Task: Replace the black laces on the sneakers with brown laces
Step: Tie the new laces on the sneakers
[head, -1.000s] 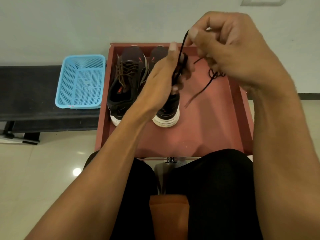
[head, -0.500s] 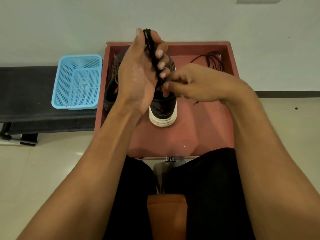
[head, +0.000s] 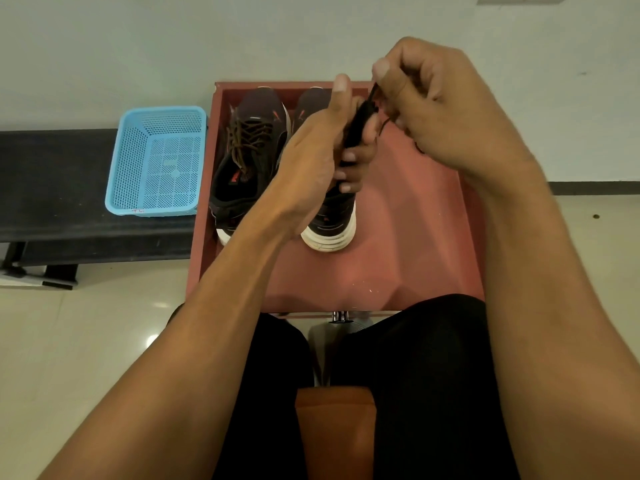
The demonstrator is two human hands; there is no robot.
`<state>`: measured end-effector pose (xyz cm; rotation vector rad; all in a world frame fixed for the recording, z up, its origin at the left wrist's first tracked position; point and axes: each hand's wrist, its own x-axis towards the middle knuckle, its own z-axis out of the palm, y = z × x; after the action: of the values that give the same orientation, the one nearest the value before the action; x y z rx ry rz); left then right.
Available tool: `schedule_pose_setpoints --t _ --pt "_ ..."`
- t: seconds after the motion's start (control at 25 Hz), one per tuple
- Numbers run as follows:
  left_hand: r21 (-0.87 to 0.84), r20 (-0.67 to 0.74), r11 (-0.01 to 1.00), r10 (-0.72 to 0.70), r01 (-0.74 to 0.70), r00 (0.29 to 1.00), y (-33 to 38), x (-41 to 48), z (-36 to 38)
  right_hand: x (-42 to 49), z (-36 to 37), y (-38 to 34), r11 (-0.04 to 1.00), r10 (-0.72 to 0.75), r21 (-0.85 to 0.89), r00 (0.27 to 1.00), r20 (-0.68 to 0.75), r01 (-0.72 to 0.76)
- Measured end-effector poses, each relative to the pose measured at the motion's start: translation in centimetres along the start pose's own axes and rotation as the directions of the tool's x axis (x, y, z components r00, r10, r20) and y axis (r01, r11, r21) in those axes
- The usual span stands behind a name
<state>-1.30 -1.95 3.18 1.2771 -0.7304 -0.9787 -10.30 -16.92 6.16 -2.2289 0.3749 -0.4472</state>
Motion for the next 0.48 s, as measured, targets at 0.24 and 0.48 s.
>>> schedule_pose_setpoints --t 0.24,0.48 --pt "-0.154 -0.109 0.983 0.079 -0.096 0.991 0.8 -0.1 -0.8 -0.3 2.9 0.3 0.945 0.019 0.323 0.995 0.094 -0.049" --pt "-0.258 -0.253 0.961 0.035 -0.102 0.967 2.2 -1.1 -2.1 -0.1 5.0 -2.7 0.845 0.027 0.527 0.990 0.138 -0.097"
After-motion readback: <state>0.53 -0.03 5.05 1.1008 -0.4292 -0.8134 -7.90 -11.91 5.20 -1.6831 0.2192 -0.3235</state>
